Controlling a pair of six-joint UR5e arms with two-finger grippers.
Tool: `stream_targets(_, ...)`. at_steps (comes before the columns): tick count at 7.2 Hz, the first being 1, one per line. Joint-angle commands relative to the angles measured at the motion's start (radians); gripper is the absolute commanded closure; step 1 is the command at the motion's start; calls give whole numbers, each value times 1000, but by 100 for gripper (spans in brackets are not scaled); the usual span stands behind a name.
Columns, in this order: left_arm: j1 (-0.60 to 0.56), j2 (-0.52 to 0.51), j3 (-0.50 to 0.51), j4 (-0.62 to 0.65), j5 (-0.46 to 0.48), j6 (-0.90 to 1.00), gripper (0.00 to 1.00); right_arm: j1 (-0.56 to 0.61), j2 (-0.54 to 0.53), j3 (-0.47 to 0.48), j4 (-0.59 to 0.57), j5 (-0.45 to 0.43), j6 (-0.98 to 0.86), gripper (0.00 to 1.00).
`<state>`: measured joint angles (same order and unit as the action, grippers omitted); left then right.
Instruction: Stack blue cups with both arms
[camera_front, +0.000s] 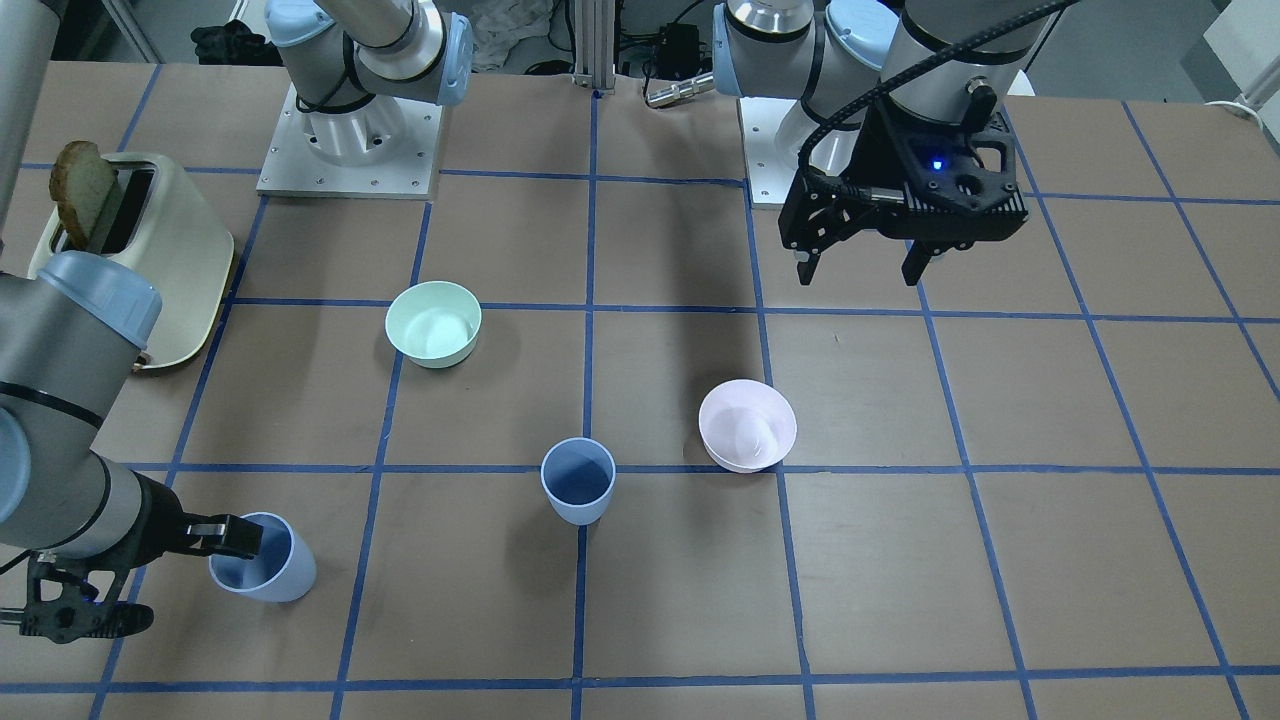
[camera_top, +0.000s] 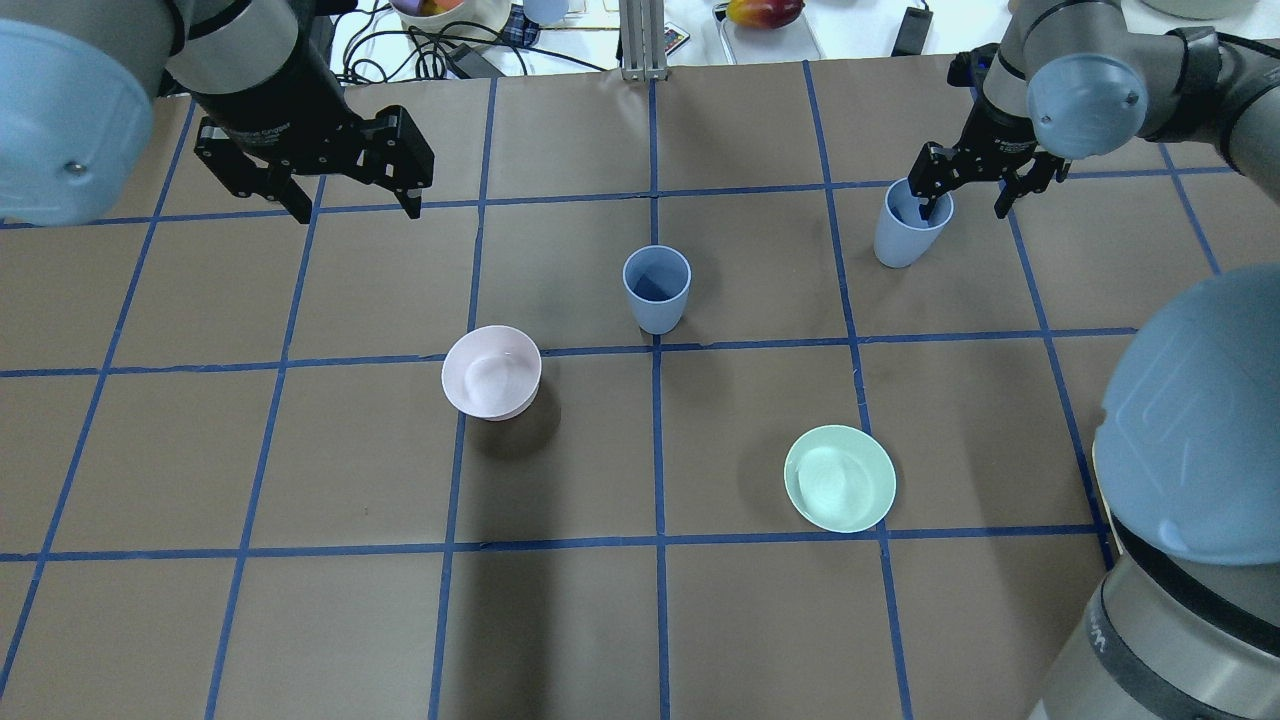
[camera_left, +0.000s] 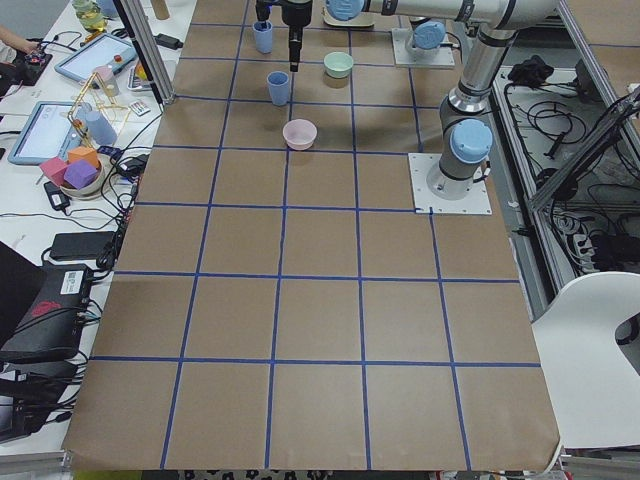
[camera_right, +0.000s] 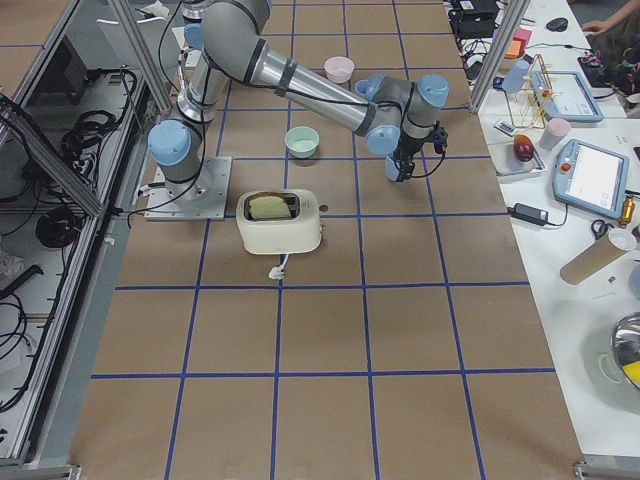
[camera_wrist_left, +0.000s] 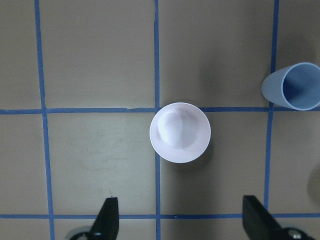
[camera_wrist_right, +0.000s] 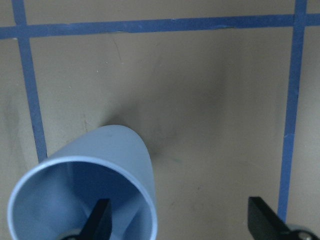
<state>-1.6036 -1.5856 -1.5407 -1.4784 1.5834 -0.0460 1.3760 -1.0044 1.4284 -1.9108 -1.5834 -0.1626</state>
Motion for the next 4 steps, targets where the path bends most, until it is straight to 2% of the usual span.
stream_targets(1,34,7,2,26,-5,3,0,0,13,1,0,-1,2,56)
stream_targets(2,37,1,16,24,-3,1,0,0,13,1,1,-3,6,94)
stream_targets(3,37,-1,17,24,0,1,0,0,12,0,6,-1,17,100)
stream_targets(4,37,1,17,24,1,1,0,0,7,-5,4,-3,17,100)
